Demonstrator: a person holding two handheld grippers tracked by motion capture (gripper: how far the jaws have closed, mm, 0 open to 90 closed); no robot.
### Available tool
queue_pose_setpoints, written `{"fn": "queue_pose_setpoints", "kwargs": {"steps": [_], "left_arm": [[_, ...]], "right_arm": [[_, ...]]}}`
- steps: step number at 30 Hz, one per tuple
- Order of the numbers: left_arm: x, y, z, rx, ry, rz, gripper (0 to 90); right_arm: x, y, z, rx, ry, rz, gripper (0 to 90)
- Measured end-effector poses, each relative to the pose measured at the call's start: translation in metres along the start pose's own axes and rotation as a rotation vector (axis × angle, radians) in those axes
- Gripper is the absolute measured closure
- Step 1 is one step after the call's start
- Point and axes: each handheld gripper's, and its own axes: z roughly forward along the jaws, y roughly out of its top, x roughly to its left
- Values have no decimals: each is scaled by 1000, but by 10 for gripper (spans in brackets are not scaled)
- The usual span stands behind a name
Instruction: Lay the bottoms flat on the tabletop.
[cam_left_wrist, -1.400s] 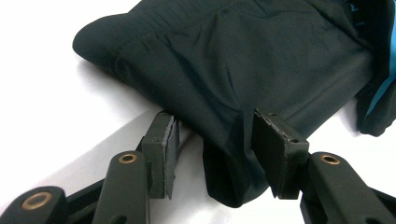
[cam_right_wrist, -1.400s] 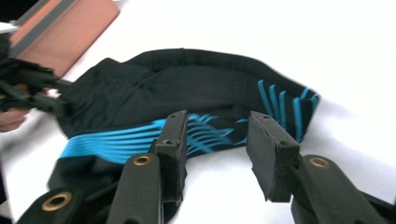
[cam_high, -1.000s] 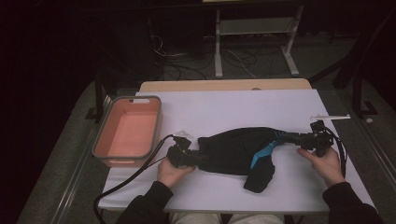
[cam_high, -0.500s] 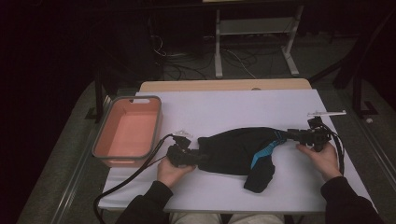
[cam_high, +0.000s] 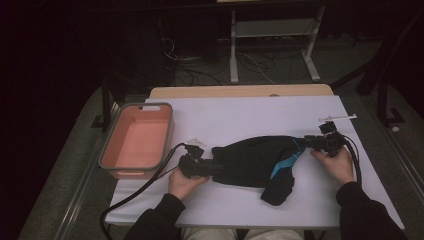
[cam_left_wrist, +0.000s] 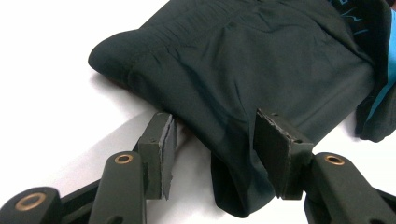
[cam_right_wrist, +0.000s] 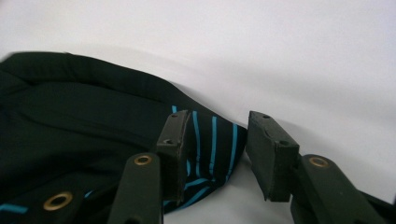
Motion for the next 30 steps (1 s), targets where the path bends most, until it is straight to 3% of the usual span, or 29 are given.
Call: {"fn": "queue_pose_setpoints", "kwargs": {"steps": [5, 12, 22, 26, 30], "left_arm": [[2, 2, 0, -19, 4, -10, 487], [7, 9, -2, -73, 10, -52, 487], [15, 30, 2, -148, 38, -112, 482], [19, 39, 11, -172, 77, -147, 481], [30, 49, 22, -164, 122, -188, 481]], "right_arm": [[-1, 1, 7, 15, -18, 7, 635], [-2, 4, 8, 25, -11, 16, 778], [-18, 5, -8, -15, 45, 98, 787], [-25, 3, -11, -22, 48, 119, 787], [-30, 2, -14, -28, 48, 131, 787]]}}
